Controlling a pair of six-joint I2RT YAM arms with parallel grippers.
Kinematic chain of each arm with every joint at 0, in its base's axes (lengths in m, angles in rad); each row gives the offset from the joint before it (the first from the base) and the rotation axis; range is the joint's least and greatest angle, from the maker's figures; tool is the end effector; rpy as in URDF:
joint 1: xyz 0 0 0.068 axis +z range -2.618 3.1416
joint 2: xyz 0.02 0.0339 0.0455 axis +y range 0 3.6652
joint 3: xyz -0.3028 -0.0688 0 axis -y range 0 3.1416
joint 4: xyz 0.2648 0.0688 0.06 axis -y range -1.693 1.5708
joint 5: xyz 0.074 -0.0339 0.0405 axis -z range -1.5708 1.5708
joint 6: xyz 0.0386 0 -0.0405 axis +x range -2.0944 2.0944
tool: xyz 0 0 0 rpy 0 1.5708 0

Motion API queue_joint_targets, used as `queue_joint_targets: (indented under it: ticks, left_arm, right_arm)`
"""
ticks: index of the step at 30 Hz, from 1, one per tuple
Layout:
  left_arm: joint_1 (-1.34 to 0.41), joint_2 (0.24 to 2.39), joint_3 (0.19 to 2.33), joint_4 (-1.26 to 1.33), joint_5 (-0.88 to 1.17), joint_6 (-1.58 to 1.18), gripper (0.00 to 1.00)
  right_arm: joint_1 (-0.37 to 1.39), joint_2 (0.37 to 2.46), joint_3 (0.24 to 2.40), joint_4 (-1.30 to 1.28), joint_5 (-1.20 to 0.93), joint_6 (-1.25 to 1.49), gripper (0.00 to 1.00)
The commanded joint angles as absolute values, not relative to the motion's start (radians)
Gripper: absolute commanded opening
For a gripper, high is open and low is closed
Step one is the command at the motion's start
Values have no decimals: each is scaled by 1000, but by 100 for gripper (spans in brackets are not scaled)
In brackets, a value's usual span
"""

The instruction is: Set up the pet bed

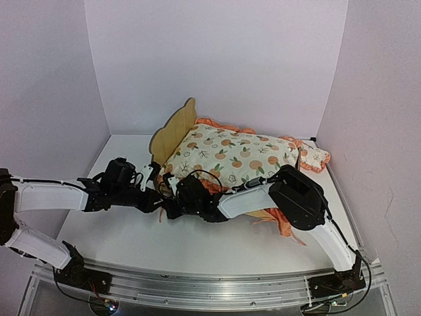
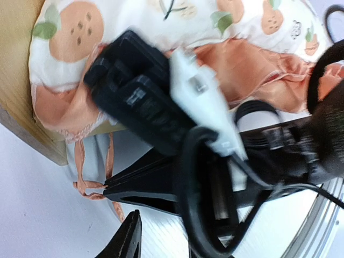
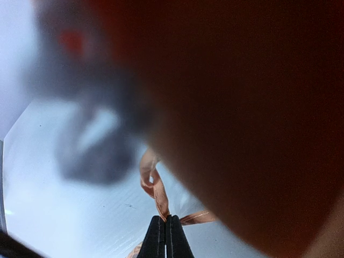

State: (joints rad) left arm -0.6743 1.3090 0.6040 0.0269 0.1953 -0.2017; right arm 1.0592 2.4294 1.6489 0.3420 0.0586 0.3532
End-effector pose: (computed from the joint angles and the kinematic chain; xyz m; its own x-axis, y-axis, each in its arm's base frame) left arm 0.2057 -0.1740 0.2099 -0.6264 0.2491 -0.7386 0.6176 0.7368 -0.2753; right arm 0.2866 0.5059 0.1199 -0.4871 -0.1623 -0.8581 -0.7205 0.6300 0.2898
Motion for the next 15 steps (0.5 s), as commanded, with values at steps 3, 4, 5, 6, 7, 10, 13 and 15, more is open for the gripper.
queue_joint_targets:
  ticks: [3,4,5,6,7,10,13,15]
  left_arm:
    - [-667,1228,681,-164,258,31,40]
    - [-665,1214,679,-164,249,83,41]
    - [-661,1203,677,-164,233,142,41]
    - [-654,1191,668,-157,209,198,40]
    - [-646,1178,656,-147,183,251,39]
    - [-562,1165,586,-38,107,381,36]
    - [-429,1212,549,72,128,468,34]
    - [-386,1288,563,107,140,534,31]
  right_arm:
    - [1029,2466,1675,425,53,354,0]
    - [1027,2469,1677,428,56,355,0]
    - [1026,2470,1677,431,59,357,0]
    - [1026,2470,1678,432,62,357,0]
    - [1026,2471,1680,434,64,357,0]
    - [1026,2474,1689,435,66,359,0]
    - [1026,2478,1695,435,69,362,0]
    - [1026,2482,1701,436,71,362,0]
